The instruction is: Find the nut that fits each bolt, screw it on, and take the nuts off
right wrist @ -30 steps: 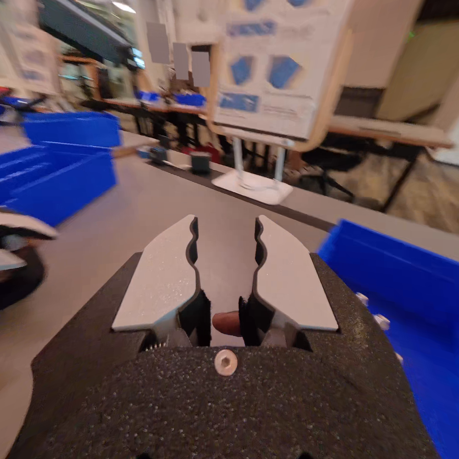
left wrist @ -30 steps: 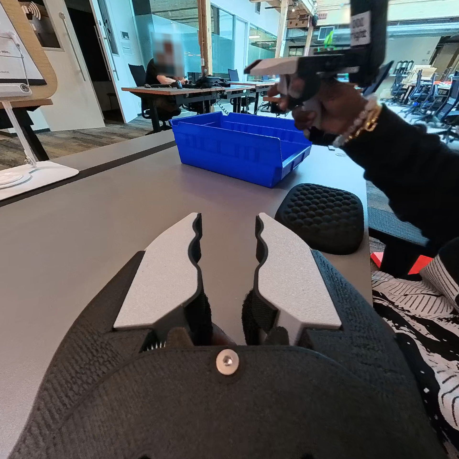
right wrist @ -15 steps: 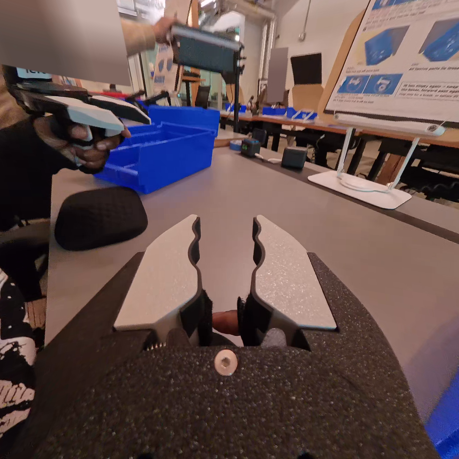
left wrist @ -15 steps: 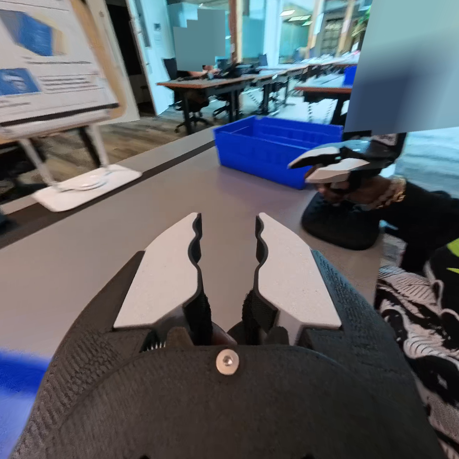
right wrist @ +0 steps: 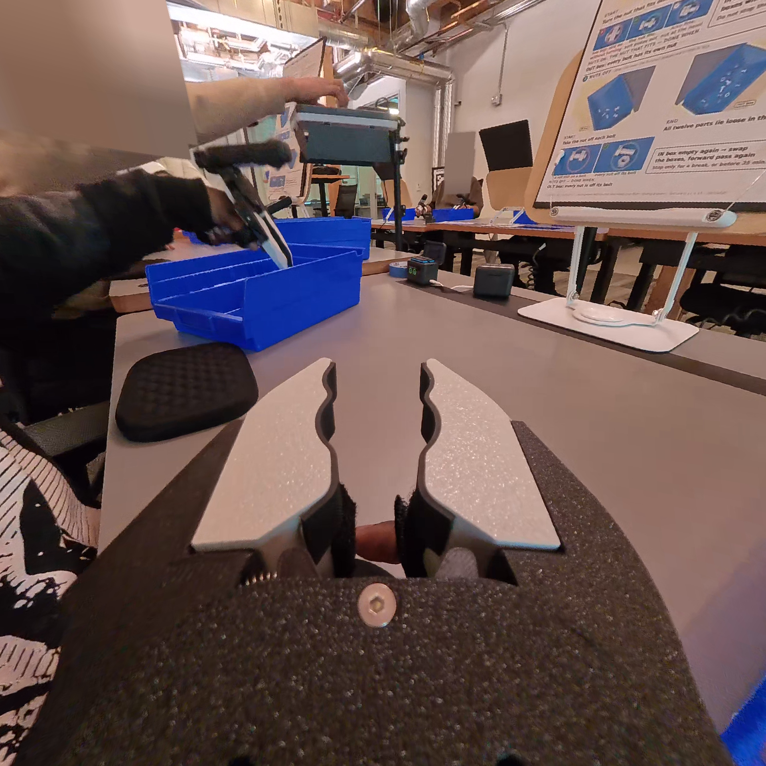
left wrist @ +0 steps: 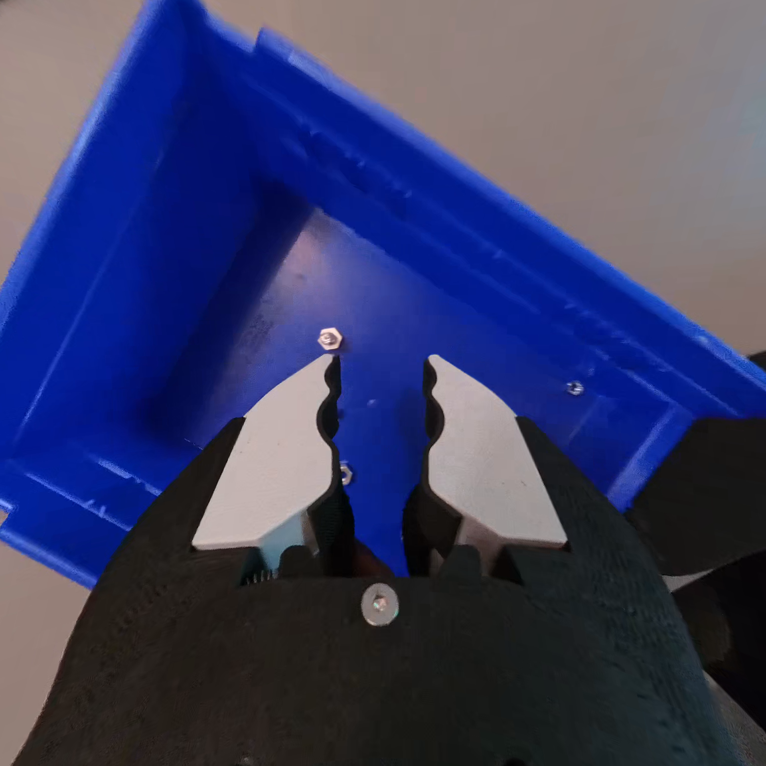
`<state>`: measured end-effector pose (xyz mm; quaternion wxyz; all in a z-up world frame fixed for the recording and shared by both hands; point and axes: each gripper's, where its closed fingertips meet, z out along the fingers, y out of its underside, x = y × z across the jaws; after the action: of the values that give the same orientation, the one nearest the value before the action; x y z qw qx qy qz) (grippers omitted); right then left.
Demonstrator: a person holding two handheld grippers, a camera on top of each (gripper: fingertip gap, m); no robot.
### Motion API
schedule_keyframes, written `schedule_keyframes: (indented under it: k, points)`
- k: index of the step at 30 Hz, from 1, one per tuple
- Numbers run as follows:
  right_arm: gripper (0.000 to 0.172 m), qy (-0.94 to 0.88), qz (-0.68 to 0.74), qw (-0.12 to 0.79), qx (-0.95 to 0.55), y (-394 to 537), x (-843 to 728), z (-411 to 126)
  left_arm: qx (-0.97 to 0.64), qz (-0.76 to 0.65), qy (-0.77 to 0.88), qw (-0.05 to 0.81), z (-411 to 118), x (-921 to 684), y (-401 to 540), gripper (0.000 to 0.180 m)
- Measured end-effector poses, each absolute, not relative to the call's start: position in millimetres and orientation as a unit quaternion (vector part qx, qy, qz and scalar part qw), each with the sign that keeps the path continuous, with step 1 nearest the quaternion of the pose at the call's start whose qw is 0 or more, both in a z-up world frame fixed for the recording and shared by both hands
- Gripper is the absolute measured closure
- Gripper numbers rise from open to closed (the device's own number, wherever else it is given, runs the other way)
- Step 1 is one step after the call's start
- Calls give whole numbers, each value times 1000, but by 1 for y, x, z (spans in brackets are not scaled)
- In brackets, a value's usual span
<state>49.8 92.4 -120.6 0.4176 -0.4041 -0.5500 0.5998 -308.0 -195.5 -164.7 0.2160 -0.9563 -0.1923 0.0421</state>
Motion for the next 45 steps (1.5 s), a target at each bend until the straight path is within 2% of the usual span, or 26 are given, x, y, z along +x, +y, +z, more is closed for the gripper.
schedule_keyframes:
  k: [10, 13, 17, 21, 24, 29, 33, 37, 45]
  points:
    - [133, -533, 616, 411, -410, 98, 51, -118, -974, 13, -195, 117, -219, -338, -202, 156]
    - [133, -531, 617, 410, -411, 99, 51, -118, -975, 16, -190, 114, -225, -339, -201, 167]
    - [133, -529, 618, 410, -412, 99, 51, -118, -977, 23, -187, 100, -228, -341, -205, 170]
    - [133, -529, 619, 410, -411, 99, 51, -118, -976, 34, -185, 108, -212, -339, -206, 173]
    - [134, -530, 618, 410, -411, 99, 51, -118, -975, 45, -159, 147, -180, -324, -192, 173]
    - [133, -533, 617, 408, -411, 98, 51, -119, -978, 63, -44, 194, -125, -262, -143, 173]
    - [134, -534, 615, 412, -407, 97, 51, -118, -975, 53, 74, 203, -113, -192, -96, 173]
    - [134, -533, 617, 413, -406, 97, 52, -118, -969, 38, 166, 180, -131, -132, -62, 173]
    - [134, -531, 620, 413, -404, 97, 53, -117, -959, 3, 266, 99, -203, -57, -35, 173]
